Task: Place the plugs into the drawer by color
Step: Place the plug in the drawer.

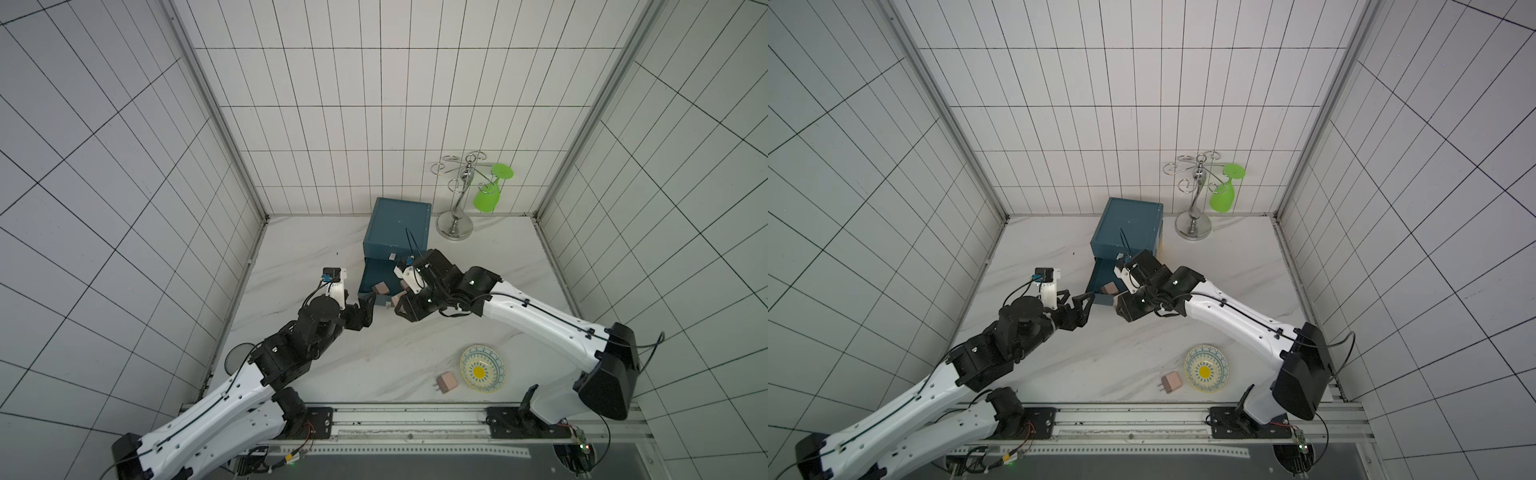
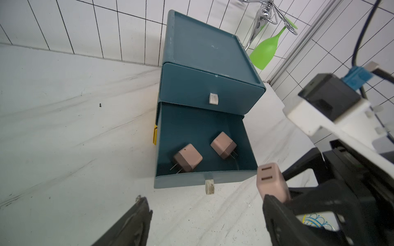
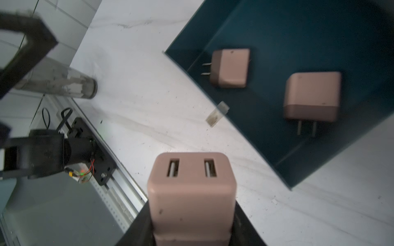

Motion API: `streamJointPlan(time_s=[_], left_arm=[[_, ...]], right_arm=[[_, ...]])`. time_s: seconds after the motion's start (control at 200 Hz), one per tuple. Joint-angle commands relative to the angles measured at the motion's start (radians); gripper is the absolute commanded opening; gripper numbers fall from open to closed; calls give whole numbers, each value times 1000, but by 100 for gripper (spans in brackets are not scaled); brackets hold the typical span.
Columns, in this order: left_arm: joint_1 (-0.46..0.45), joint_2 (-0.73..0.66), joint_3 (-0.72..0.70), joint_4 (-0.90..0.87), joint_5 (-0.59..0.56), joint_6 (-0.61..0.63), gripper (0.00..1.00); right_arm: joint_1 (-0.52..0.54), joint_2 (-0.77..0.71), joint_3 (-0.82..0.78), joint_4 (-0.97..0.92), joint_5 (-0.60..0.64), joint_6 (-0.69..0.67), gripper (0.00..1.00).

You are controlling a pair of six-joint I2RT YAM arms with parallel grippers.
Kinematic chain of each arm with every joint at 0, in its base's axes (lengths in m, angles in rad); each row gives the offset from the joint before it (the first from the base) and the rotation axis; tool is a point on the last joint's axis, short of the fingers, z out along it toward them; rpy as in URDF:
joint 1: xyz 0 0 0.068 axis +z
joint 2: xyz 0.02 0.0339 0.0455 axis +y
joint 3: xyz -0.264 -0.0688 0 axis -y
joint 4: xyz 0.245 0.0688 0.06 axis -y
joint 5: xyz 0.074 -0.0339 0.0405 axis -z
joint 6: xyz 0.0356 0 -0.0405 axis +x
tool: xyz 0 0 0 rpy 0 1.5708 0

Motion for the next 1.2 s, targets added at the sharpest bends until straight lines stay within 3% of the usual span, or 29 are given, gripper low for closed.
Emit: streamJointPlan(time_s=[0.0, 0.23, 0.8, 1.005, 1.195], left_arm=[[33, 10, -15, 33, 40, -37, 84], [89, 62, -26, 55, 107, -46, 84], [94, 110, -15, 60, 126, -33, 84], [95, 112, -14, 63, 138, -33, 84], [94, 121, -12, 66, 150, -30, 84]], right_arm=[[-36, 77, 83, -44, 26, 65, 19], [-40, 224, 248, -99, 177, 86, 20], [-24, 445, 387, -160, 303, 44, 25], [-41, 477, 376, -208, 380, 47, 36], [-80, 476, 361, -220, 352, 31, 44]])
